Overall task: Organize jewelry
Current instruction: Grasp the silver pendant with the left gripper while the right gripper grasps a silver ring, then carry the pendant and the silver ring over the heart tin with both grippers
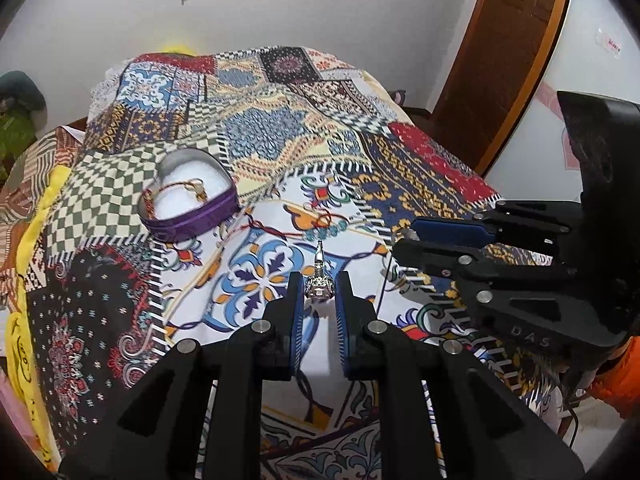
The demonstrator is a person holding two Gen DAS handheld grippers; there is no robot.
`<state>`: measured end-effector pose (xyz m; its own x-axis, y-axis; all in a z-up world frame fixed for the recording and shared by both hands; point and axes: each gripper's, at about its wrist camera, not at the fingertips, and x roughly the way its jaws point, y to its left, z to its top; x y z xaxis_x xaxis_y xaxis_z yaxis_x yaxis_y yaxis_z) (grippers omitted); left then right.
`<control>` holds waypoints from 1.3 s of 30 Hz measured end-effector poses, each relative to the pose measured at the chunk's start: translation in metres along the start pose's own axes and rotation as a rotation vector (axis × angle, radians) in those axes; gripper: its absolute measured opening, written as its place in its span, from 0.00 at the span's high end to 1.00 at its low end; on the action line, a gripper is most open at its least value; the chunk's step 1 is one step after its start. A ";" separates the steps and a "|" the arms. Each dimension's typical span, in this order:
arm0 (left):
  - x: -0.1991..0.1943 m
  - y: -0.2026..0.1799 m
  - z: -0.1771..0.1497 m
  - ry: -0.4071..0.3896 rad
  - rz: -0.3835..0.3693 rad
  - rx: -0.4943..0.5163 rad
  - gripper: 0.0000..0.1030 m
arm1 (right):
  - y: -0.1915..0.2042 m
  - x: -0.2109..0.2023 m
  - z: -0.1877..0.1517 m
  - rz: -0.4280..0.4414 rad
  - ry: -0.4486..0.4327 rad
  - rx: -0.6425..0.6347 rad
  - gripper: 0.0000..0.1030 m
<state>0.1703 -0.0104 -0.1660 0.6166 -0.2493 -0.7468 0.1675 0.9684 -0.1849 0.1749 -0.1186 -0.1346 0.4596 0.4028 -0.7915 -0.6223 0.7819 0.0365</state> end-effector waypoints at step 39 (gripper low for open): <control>0.005 0.116 0.048 -0.123 0.123 -0.107 0.86 | 0.022 0.058 0.115 0.104 -0.053 -0.028 0.81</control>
<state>0.2296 0.1000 -0.1601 0.7180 -0.1224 -0.6852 0.0068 0.9856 -0.1689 0.2609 -0.0237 -0.1096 0.4236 0.5065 -0.7510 -0.6855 0.7212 0.0997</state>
